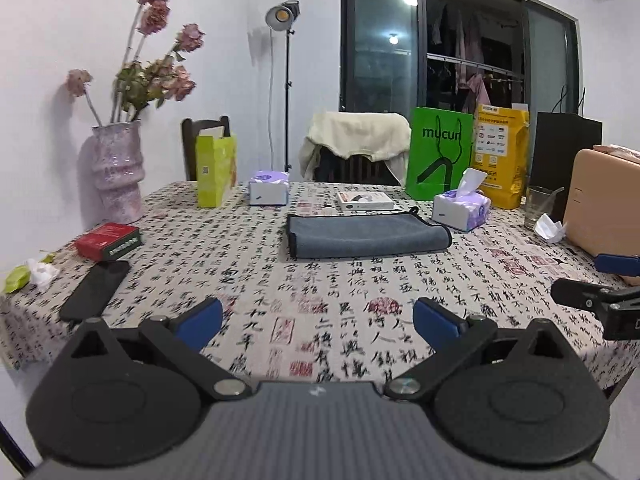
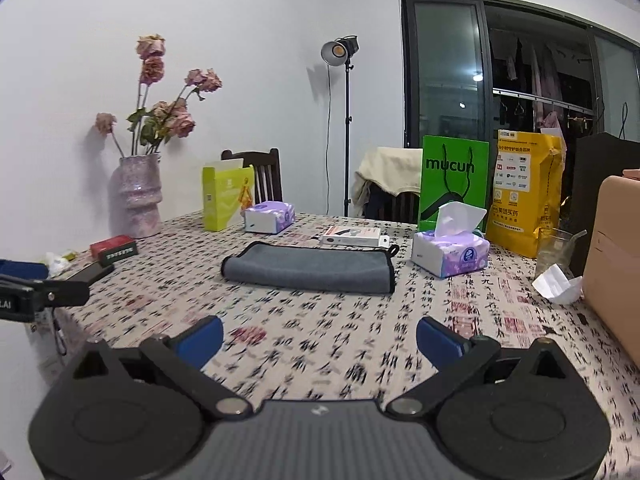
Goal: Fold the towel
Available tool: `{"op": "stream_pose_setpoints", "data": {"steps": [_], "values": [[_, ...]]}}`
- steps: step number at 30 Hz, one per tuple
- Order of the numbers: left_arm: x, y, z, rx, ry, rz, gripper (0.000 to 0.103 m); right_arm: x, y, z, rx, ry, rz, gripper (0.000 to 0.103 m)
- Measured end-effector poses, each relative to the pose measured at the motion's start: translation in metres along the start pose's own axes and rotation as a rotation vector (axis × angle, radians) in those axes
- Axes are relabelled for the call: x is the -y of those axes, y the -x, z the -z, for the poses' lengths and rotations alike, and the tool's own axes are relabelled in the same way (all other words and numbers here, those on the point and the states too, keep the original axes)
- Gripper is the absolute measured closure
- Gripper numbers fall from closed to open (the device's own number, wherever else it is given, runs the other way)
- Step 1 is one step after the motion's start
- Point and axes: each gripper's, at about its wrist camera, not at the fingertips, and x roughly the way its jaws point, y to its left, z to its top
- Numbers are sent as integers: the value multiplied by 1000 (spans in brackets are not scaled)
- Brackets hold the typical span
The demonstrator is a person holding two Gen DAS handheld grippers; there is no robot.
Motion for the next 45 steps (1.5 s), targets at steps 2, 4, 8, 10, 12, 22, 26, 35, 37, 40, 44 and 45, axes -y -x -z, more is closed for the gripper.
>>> {"op": "stream_pose_setpoints", "data": {"steps": [2,4,8,10,12,22,26,35,37,40,44,45], "values": [[-1,11,9,-2,-5,7,0,-7,12,6,5,6,0,0],[-4,19,20,-15,13,4,0,-13,24,13,10,8,-6,0],[-9,37,44,-6,46,-30,0,-26,46,27,22,0,-5,0],[-7,43,56,-12,28,-37,0,-32,55,34,23,-7,-8,0],[-3,47,68,-23,8,-25,0,-41,64,43,28,2,-9,0],[5,78,97,-11,-30,18,0,-80,112,86,78,2,35,0],[7,87,101,-3,-36,20,0,-80,123,93,69,-46,36,0],[11,94,101,28,-56,29,0,-80,132,106,30,-76,48,0],[10,95,101,30,-57,27,0,-80,132,106,30,-70,46,0],[11,96,102,35,-60,27,0,-80,132,106,30,-71,45,0],[11,96,101,34,-59,26,0,-80,132,105,26,-75,46,0],[11,96,101,34,-59,27,0,-80,132,105,26,-73,47,0]]}}
